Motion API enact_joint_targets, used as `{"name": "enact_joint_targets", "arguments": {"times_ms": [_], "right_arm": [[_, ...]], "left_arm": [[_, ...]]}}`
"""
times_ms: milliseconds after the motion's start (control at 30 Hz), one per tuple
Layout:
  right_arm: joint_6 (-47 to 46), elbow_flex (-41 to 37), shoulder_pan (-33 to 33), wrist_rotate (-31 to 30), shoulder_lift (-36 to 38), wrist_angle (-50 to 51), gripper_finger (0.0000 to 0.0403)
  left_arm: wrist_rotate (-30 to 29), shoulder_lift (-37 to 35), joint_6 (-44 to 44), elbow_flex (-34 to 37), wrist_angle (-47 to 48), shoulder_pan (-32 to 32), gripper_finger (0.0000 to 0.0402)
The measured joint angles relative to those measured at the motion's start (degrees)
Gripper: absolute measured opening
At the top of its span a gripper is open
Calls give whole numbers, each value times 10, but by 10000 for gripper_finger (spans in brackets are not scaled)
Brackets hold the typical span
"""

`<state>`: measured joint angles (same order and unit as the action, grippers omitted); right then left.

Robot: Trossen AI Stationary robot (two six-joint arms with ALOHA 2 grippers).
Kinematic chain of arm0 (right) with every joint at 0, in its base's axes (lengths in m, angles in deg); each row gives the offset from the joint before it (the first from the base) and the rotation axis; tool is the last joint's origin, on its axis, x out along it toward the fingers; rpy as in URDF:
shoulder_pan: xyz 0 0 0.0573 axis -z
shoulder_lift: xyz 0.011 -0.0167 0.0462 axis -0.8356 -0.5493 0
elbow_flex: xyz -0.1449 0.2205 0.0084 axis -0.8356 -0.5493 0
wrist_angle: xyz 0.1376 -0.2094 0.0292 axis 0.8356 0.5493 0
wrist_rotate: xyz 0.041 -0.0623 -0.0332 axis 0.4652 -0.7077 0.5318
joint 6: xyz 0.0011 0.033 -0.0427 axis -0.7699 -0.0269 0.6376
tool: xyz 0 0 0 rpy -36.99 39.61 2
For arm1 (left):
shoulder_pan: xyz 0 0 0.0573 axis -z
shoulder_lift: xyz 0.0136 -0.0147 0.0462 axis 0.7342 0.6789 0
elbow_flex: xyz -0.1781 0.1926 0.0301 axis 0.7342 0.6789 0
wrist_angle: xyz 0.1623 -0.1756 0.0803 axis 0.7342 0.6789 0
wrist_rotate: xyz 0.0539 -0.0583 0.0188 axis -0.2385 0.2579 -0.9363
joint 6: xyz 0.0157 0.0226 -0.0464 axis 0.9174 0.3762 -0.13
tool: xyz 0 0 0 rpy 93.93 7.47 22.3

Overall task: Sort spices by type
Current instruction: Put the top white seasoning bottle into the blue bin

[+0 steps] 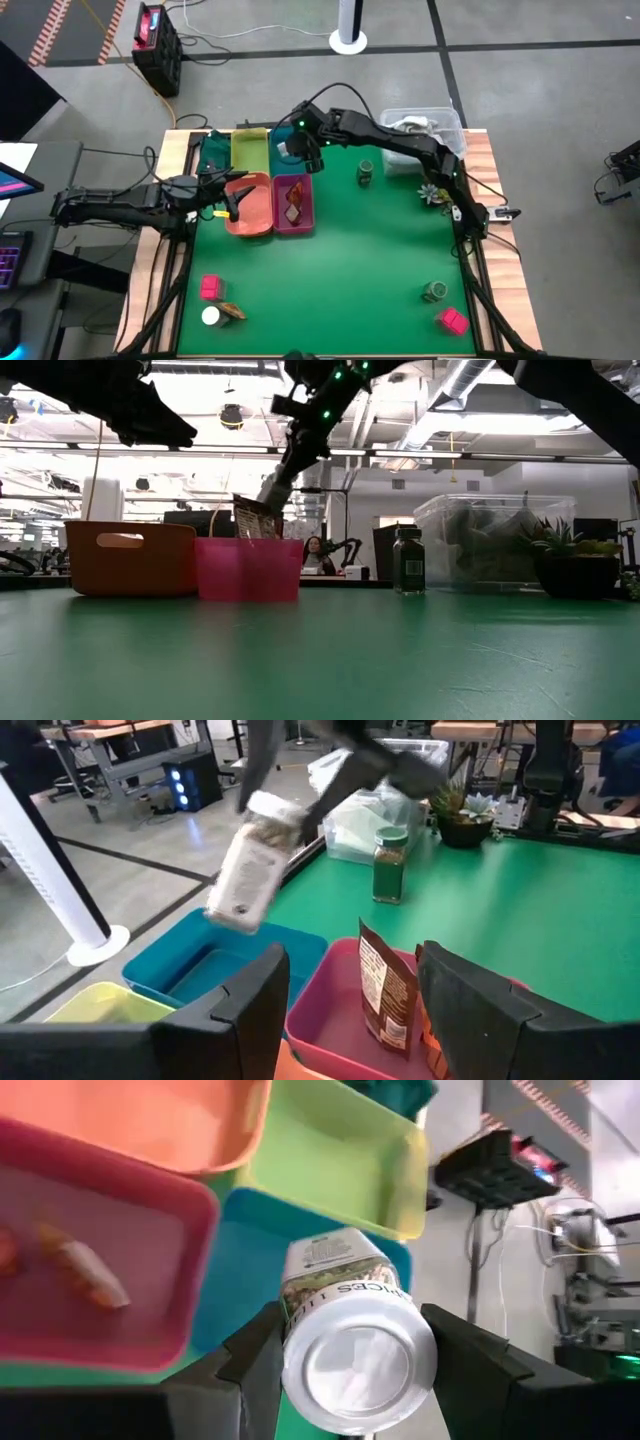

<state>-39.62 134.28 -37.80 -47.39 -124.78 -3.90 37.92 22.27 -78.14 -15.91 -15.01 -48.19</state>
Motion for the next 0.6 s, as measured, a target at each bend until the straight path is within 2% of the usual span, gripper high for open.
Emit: {"name": "enact_joint_targets", "arguments": {"times_ms": [333, 600], "right_arm": [[-26, 0, 37, 69, -38, -66, 225], [-65, 0, 55, 97, -44, -31, 225]], "left_arm": [[-1, 0, 0, 0, 1, 0, 212], [-2, 0, 2, 0, 6, 0, 212]]}}
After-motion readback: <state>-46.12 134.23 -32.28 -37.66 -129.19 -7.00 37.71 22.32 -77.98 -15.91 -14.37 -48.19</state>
